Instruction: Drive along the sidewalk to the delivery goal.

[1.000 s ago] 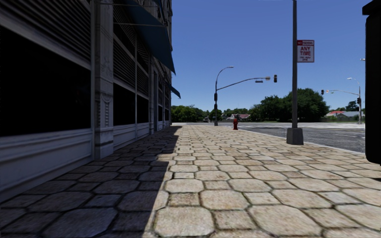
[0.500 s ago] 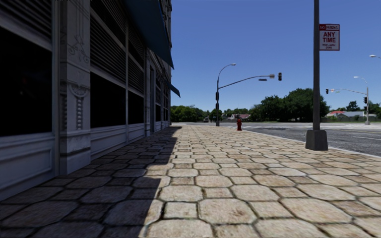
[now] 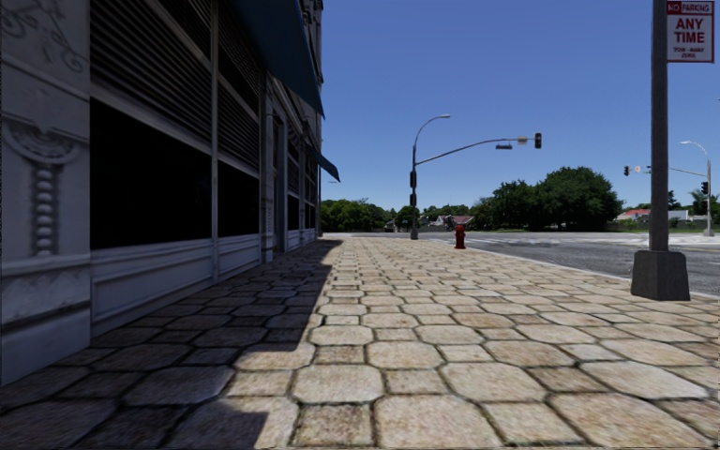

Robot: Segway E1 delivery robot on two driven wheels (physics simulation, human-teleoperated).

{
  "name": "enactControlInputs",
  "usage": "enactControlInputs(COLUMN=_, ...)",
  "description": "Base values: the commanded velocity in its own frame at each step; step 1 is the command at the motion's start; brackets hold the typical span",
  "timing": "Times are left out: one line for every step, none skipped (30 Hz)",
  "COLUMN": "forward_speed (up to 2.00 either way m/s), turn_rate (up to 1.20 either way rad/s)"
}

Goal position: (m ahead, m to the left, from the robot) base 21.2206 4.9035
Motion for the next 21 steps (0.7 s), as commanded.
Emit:
enactControlInputs(forward_speed=2.0, turn_rate=0.0)
enactControlInputs(forward_speed=2.0, turn_rate=0.0)
enactControlInputs(forward_speed=2.0, turn_rate=0.0)
enactControlInputs(forward_speed=2.0, turn_rate=0.0)
enactControlInputs(forward_speed=2.0, turn_rate=0.0)
enactControlInputs(forward_speed=2.0, turn_rate=0.0)
enactControlInputs(forward_speed=2.0, turn_rate=0.0)
enactControlInputs(forward_speed=2.0, turn_rate=0.0)
enactControlInputs(forward_speed=2.0, turn_rate=0.0)
enactControlInputs(forward_speed=2.0, turn_rate=0.0)
enactControlInputs(forward_speed=2.0, turn_rate=0.0)
enactControlInputs(forward_speed=2.0, turn_rate=0.0)
enactControlInputs(forward_speed=2.0, turn_rate=0.0)
enactControlInputs(forward_speed=2.0, turn_rate=0.0)
enactControlInputs(forward_speed=2.0, turn_rate=0.0)
enactControlInputs(forward_speed=2.0, turn_rate=0.0)
enactControlInputs(forward_speed=2.0, turn_rate=0.0)
enactControlInputs(forward_speed=2.0, turn_rate=0.0)
enactControlInputs(forward_speed=2.0, turn_rate=0.0)
enactControlInputs(forward_speed=2.0, turn_rate=0.0)
enactControlInputs(forward_speed=2.0, turn_rate=0.0)
